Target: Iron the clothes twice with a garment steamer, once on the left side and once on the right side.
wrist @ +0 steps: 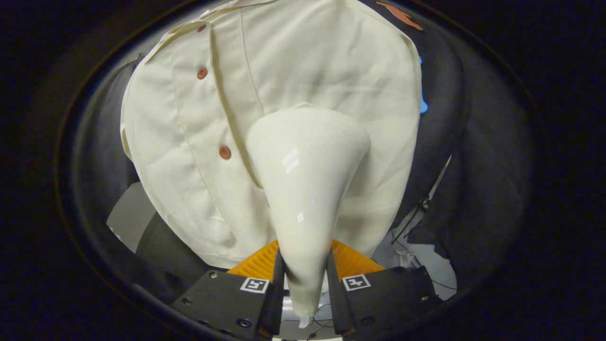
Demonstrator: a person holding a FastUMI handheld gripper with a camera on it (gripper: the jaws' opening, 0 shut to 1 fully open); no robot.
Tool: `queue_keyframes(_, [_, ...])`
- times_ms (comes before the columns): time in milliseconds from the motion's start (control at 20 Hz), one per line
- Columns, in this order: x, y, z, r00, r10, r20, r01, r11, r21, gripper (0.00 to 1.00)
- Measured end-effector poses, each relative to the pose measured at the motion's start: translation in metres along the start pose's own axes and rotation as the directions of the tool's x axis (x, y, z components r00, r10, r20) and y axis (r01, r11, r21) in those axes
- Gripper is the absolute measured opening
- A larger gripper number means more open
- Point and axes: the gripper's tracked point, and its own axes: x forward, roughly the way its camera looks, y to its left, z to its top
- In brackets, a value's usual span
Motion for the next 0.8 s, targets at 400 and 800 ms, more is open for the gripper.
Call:
queue_keyframes(400, [0.011,-0.007,-0.038,0.999,-0.013,-0.039,0.015,0.998,0.061,0.42])
queue_keyframes(800, [0.024,-0.048,-0.095,0.988,-0.085,-0.130,0.095,0.993,0.074,0.42])
